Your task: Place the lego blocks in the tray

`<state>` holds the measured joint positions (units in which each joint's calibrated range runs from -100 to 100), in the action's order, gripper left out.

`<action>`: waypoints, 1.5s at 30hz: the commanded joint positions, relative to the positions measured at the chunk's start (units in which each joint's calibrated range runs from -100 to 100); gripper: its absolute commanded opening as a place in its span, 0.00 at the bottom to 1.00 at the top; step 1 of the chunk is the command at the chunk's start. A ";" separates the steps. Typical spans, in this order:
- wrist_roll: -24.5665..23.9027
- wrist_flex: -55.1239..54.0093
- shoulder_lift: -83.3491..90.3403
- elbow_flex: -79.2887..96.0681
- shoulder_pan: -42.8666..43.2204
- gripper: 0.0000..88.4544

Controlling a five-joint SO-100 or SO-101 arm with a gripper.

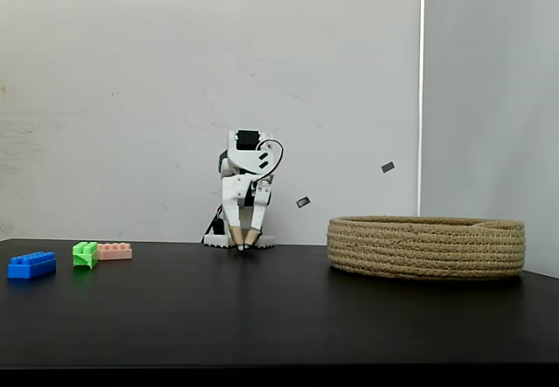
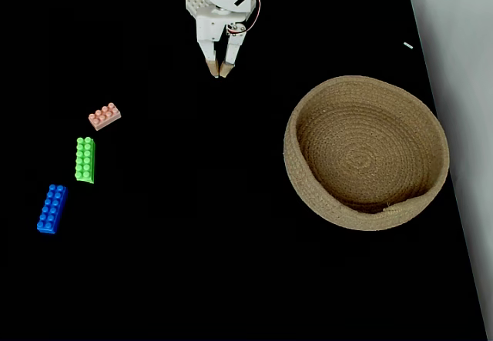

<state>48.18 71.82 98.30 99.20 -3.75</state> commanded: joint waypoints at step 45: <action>-1.47 -13.47 -52.99 -42.25 -17.52 0.32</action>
<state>48.08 57.04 64.12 76.93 -16.78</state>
